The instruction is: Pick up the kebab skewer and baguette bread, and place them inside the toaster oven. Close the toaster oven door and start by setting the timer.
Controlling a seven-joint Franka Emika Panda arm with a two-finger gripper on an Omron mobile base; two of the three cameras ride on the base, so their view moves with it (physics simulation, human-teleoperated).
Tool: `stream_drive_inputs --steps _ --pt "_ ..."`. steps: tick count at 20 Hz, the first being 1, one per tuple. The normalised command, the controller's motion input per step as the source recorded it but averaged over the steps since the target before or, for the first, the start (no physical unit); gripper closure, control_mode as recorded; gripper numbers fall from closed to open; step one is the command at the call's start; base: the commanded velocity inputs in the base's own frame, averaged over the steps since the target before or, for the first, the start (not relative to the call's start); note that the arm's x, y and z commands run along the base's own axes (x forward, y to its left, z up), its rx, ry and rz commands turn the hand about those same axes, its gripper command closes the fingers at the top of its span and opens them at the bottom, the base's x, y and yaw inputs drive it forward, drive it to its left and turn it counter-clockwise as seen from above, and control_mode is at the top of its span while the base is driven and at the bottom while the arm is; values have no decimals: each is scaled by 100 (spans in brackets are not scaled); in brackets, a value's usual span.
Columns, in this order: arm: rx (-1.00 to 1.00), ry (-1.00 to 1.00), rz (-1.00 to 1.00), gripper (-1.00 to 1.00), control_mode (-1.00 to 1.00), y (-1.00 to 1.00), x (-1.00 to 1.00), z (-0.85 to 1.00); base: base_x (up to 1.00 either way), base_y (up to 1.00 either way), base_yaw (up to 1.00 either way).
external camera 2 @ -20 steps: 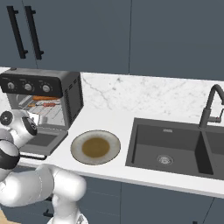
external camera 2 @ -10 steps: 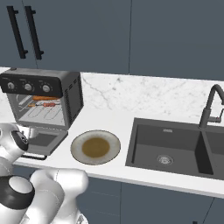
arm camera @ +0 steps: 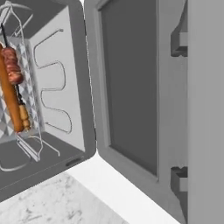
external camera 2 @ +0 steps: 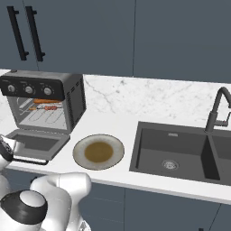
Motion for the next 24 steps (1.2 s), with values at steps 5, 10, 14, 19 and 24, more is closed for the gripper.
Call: stream_drive_inputs --steps 5,10,14,19,24 --pt "0 6 0 -100 -100 35 -43 -31 0 0 0" --pt "0 1 0 -100 -100 27 -22 -26 0 0 0" --pt "0 0 1 -100 -100 4 -1 -15 0 0 0" --pt "0 0 0 -100 -100 -7 0 -20 0 0 0" --pt "0 0 0 -100 -100 -8 5 -20 0 0 0"
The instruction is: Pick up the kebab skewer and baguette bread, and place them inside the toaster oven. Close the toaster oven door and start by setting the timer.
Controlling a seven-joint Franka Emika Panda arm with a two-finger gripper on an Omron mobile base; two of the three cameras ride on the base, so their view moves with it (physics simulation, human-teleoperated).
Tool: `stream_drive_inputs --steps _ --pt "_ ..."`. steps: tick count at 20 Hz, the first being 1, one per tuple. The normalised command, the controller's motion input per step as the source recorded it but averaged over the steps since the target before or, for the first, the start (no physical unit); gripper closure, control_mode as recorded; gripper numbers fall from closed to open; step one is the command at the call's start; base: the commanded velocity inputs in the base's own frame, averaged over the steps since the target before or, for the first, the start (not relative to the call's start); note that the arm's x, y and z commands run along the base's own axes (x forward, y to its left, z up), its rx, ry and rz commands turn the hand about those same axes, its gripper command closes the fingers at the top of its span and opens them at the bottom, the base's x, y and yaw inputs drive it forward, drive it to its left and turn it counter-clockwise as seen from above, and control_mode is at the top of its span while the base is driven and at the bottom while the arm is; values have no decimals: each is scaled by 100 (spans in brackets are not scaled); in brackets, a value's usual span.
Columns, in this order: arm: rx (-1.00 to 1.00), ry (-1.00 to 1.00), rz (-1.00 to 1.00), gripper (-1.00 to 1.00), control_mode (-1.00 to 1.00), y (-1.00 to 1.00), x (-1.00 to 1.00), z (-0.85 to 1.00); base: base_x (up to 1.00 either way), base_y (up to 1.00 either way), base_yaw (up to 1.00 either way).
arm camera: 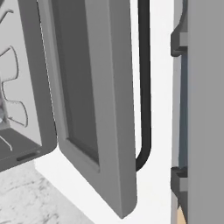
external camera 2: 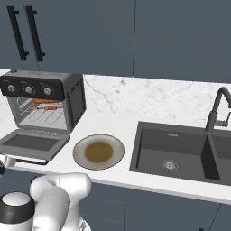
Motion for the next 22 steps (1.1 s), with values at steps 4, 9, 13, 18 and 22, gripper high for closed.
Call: stream_drive_inputs --steps 4,9,13,18,22 --pt "0 0 0 -100 -100 -2 16 -12 0 0 0" --pt "0 0 0 -100 -100 0 18 -25 0 0 0" --pt "0 0 0 -100 -100 0 24 -32 0 0 0" --pt "0 0 0 -100 -100 0 25 -33 0 0 0" --pt "0 -1 0 -100 -100 -2 27 -21 0 0 0"
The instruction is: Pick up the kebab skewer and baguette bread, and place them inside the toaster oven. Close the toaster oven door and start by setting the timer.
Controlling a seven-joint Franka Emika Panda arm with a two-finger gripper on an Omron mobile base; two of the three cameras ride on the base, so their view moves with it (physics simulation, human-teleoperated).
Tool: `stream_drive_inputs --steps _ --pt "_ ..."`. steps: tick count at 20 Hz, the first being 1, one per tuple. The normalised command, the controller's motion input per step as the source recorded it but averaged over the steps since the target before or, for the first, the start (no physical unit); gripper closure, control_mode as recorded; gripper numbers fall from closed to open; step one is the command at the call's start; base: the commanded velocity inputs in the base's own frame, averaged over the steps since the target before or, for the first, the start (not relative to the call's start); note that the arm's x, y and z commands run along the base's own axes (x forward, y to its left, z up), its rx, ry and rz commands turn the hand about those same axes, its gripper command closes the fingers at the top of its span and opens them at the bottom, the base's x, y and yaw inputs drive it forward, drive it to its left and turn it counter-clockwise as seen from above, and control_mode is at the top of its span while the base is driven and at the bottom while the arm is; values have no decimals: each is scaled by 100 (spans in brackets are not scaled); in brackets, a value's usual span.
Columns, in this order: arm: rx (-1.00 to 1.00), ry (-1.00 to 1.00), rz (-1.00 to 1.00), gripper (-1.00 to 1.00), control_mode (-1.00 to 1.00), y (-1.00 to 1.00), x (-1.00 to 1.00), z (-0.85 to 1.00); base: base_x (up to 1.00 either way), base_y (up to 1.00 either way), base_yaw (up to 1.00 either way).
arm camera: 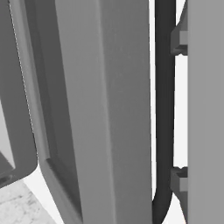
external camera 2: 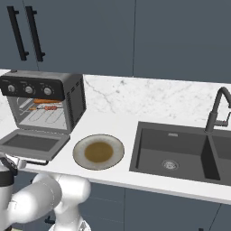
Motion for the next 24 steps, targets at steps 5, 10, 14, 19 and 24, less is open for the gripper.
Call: stream_drive_inputs --steps 5,10,14,19,24 --pt "0 -1 0 -100 -100 0 21 -33 0 0 0" --pt "0 0 0 -100 -100 0 18 -33 0 0 0" --pt "0 0 2 -100 -100 -1 -2 -35 0 0 0" --pt "0 -1 7 -100 -100 -1 -20 -33 0 0 0" --pt "0 0 6 -100 -100 -2 -22 -32 0 0 0"
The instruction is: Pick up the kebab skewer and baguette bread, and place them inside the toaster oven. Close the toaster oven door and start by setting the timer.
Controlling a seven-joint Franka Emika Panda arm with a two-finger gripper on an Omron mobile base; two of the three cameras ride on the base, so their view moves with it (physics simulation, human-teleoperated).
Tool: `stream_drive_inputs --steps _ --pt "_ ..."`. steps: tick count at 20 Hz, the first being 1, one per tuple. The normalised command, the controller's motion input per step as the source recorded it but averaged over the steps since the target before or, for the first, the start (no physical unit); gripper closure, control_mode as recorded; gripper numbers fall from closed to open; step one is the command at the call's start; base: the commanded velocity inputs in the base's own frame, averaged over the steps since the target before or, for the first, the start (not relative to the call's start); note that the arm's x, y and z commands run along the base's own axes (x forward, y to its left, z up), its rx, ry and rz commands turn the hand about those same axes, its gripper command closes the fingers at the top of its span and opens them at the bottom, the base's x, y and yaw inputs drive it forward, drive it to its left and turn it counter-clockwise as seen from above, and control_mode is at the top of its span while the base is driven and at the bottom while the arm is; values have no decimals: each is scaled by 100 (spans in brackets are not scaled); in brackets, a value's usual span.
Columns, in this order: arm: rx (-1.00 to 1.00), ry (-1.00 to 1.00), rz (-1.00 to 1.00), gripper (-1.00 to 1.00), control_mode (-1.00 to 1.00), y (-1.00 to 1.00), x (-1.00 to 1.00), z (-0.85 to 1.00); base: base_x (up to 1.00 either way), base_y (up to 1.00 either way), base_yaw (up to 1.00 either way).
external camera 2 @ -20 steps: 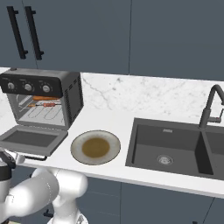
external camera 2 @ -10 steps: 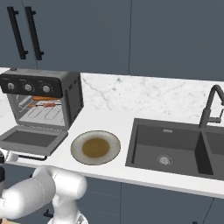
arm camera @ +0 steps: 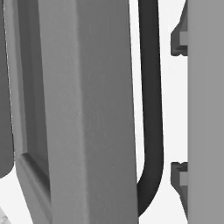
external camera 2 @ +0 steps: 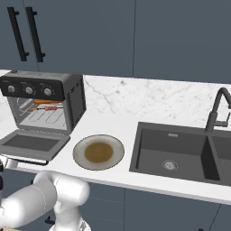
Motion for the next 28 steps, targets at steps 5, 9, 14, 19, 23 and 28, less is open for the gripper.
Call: stream_drive_inputs --steps 5,9,14,19,23,28 --pt "0 -5 4 -100 -100 -7 -2 -30 0 0 0" --pt "0 -7 2 -100 -100 -9 4 -20 0 0 0" --pt "0 -7 2 -100 -100 -9 10 -21 0 0 0" --pt "0 -4 2 -100 -100 -19 26 -4 0 0 0" --pt "0 -1 3 -100 -100 -17 38 -8 0 0 0" --pt "0 -1 2 -100 -100 -26 47 0 0 0 0"
